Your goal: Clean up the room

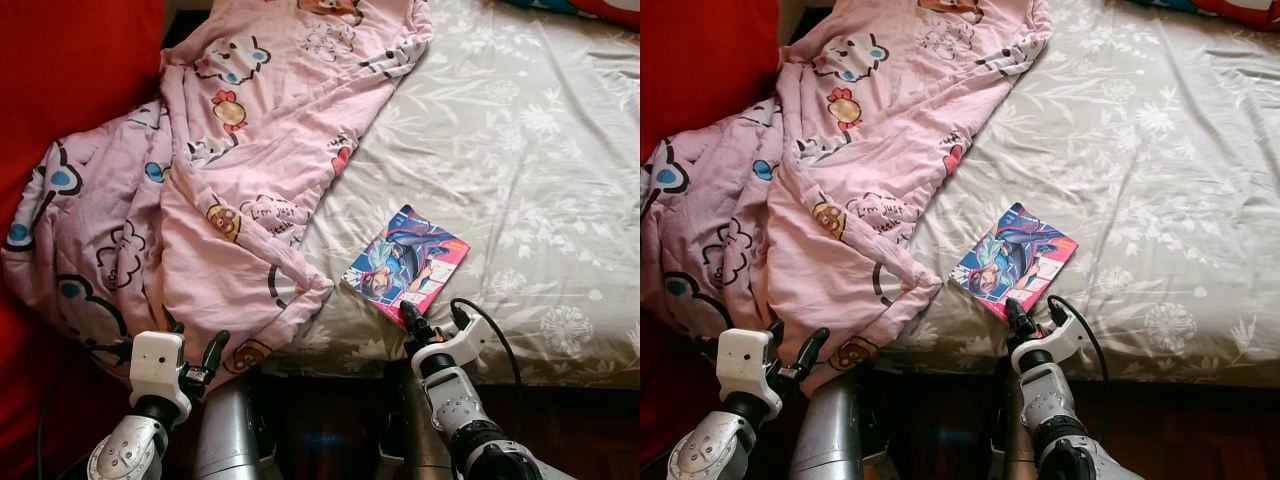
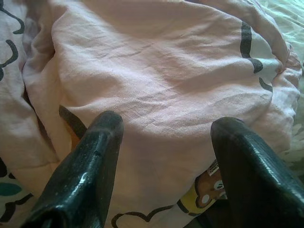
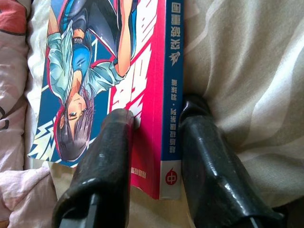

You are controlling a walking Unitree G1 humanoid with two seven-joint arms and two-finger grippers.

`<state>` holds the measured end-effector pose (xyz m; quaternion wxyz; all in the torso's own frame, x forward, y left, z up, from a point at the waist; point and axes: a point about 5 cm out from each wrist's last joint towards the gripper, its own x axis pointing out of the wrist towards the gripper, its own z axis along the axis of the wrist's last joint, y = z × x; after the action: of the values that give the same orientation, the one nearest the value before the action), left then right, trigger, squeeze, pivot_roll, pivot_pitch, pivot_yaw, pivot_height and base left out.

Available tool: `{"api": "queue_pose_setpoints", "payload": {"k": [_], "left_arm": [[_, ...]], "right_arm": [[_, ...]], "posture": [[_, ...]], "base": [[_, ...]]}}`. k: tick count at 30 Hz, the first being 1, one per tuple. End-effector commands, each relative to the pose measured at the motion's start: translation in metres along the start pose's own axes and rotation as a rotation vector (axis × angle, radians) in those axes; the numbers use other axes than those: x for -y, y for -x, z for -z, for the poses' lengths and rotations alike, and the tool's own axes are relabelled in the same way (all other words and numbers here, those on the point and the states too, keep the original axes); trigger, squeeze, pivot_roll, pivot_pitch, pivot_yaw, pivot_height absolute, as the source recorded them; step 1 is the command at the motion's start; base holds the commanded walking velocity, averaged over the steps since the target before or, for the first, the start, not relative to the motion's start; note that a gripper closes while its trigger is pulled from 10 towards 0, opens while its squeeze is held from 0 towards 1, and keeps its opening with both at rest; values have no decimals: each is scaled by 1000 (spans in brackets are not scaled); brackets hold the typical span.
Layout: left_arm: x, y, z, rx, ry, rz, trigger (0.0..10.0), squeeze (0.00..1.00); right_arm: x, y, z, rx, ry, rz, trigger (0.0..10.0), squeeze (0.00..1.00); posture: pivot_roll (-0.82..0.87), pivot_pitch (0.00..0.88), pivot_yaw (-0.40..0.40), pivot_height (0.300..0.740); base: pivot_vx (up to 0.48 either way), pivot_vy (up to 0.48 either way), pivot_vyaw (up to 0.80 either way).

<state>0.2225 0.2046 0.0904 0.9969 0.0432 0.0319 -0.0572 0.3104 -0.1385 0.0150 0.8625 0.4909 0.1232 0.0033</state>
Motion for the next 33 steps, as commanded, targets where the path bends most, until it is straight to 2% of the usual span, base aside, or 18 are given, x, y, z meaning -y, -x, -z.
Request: {"api": "queue_pose_setpoints", "payload": {"k": [1,6,14,18,21,28,32,33], "left_arm": [[0,2,8,-47,-19,-1,10000,0],[0,-4,9,-46,-22,0,10000,0],[0,-17,10,-32,-21,-4,10000,0],[1,-28,11,-20,-16,-10,10000,0],[2,-35,12,-12,-11,-13,10000,0],[5,-46,15,1,-3,-15,10000,0],[5,-49,16,9,-1,-19,10000,0],[6,-52,16,12,0,-21,10000,0]], "right_arm": [[5,4,7,-20,-17,21,0,0],[8,6,8,-17,-18,27,0,0],[6,3,-6,65,24,49,0,0],[14,7,-23,168,82,116,0,0],[23,15,-33,242,162,170,0,0],[39,33,-46,376,216,269,0,0],[36,37,-51,416,302,276,0,0],[31,36,-53,427,362,253,0,0]], "posture": [[190,304,5,562],[179,283,5,562],[151,224,-8,562],[124,176,-20,562],[102,142,-27,562],[70,102,-38,562],[64,88,-44,562],[59,84,-44,562]], "base": [[0,0,0],[0,0,0],[0,0,0],[0,0,0],[0,0,0],[0,0,0],[0,0,0],[0,0,0]]}}
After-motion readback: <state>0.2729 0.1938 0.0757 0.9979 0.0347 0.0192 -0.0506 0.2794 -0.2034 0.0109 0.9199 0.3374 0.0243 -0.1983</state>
